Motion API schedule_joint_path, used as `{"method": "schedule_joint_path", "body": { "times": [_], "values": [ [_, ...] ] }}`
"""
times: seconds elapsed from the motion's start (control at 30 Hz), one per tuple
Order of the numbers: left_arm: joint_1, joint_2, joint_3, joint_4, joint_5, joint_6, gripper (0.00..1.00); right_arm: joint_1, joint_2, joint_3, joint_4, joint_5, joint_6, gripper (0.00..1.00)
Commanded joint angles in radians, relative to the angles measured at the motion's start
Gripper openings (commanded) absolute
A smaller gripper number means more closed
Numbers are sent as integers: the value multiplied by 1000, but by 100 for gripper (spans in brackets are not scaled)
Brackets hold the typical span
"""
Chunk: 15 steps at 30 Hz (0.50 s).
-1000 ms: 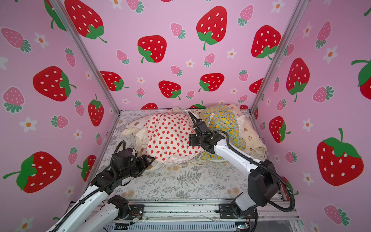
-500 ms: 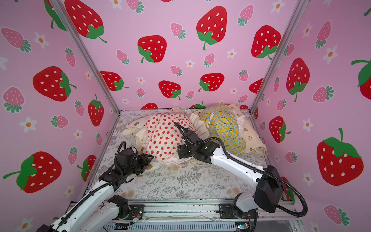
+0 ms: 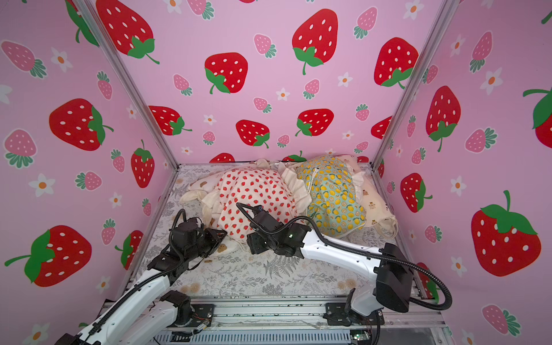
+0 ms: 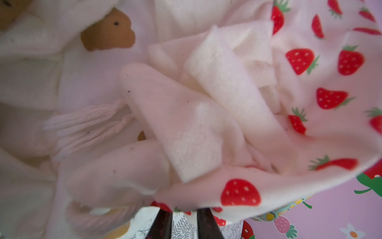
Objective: Zip up pillowcases
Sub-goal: Adjust the pillowcase on the pillowcase.
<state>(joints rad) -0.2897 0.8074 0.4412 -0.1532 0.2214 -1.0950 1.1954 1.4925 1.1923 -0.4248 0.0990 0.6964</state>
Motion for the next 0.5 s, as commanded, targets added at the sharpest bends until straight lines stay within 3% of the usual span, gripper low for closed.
{"method": "schedule_joint_path", "body": {
  "times": [0.0,0.07,0.27,0.47],
  "values": [
    [6,-16,7,10,16,18,22,10,-7,-22,44,1,38,64],
    [6,-41,13,-17,36,33,24,12,3,-19,50,5,30,64],
    [7,-143,82,-304,-59,161,56,-35,-8,-8,-38,89,93,64],
    [10,-219,140,-314,-121,244,82,-110,-66,-83,-72,113,133,64]
  ]
}}
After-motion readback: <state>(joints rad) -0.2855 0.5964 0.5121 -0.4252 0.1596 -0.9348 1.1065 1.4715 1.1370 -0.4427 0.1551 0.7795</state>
